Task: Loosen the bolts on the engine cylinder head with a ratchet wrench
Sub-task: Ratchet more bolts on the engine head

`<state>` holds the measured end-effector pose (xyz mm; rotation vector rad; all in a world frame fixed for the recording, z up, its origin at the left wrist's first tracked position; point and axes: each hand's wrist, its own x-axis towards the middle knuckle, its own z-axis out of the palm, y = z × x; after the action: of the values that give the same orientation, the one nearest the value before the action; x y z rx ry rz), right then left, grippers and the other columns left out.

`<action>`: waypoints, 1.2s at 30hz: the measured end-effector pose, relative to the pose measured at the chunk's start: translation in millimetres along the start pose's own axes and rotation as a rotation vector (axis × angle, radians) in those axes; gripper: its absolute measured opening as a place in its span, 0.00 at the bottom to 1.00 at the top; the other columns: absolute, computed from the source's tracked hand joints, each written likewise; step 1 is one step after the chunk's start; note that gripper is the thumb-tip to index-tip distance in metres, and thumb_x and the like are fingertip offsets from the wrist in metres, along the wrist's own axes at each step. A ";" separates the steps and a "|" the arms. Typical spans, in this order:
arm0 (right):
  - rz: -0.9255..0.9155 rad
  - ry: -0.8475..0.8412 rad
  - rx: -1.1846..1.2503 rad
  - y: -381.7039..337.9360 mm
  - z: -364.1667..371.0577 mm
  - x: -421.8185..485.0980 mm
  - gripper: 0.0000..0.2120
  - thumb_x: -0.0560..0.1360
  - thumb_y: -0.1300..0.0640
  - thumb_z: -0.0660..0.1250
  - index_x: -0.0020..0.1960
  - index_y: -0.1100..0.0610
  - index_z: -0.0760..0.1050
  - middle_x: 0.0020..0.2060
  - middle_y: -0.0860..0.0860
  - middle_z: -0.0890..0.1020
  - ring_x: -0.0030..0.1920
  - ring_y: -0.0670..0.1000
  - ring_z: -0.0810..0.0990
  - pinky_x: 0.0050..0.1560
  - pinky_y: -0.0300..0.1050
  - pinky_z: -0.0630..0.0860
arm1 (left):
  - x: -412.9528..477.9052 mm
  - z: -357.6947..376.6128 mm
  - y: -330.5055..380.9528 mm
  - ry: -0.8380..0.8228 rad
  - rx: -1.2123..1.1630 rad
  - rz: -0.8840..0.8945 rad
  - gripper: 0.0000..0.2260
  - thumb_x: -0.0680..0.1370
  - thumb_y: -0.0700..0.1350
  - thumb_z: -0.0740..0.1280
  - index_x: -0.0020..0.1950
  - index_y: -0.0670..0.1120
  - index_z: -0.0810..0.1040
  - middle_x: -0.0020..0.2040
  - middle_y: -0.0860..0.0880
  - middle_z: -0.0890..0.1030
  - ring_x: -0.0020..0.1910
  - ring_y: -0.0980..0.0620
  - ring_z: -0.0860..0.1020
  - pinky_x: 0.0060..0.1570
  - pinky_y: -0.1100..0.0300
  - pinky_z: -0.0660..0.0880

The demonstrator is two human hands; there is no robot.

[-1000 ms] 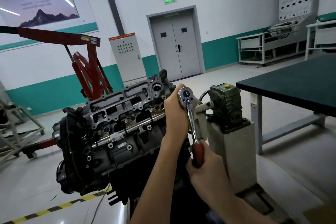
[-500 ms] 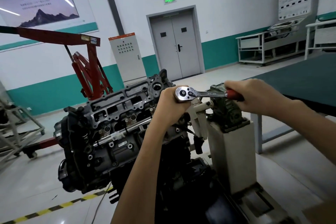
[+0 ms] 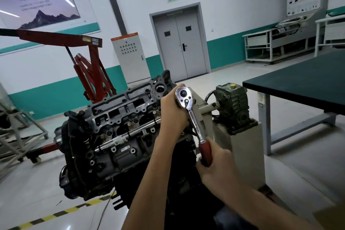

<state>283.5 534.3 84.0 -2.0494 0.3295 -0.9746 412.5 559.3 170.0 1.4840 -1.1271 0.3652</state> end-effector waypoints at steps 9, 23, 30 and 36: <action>-0.386 -0.124 -0.752 13.6 -122.5 100.2 0.14 0.65 0.65 0.70 0.49 0.58 0.73 0.33 0.54 0.79 0.30 0.53 0.75 0.33 0.39 0.66 | 4.8 -11.7 12.2 -0.172 0.016 -0.035 0.10 0.72 0.32 0.69 0.33 0.41 0.74 0.28 0.52 0.72 0.27 0.58 0.66 0.29 0.66 0.64; 0.070 0.053 0.120 -5.6 15.0 -12.0 0.15 0.65 0.67 0.67 0.36 0.48 0.68 0.22 0.46 0.73 0.24 0.42 0.73 0.23 0.27 0.65 | -8.1 6.9 5.8 0.050 -0.056 0.100 0.17 0.71 0.31 0.67 0.34 0.50 0.67 0.28 0.57 0.68 0.28 0.61 0.64 0.30 0.70 0.61; -0.051 -0.099 -0.209 20.9 -37.9 13.5 0.15 0.67 0.66 0.70 0.51 0.55 0.74 0.26 0.47 0.74 0.26 0.45 0.74 0.28 0.30 0.69 | -2.1 -1.9 6.9 -0.061 -0.009 0.014 0.18 0.68 0.28 0.63 0.31 0.51 0.67 0.27 0.57 0.71 0.27 0.60 0.66 0.29 0.66 0.64; -0.363 -0.081 -0.816 14.3 -123.6 98.8 0.16 0.64 0.63 0.72 0.51 0.59 0.74 0.33 0.56 0.80 0.30 0.57 0.77 0.32 0.46 0.74 | 0.1 -6.7 11.9 -0.126 -0.017 -0.009 0.08 0.71 0.31 0.70 0.34 0.36 0.72 0.30 0.40 0.73 0.29 0.55 0.65 0.30 0.61 0.65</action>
<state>259.4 402.4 169.2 -2.9609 0.3548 -1.0699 405.5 567.0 178.9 1.5129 -1.2198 0.2582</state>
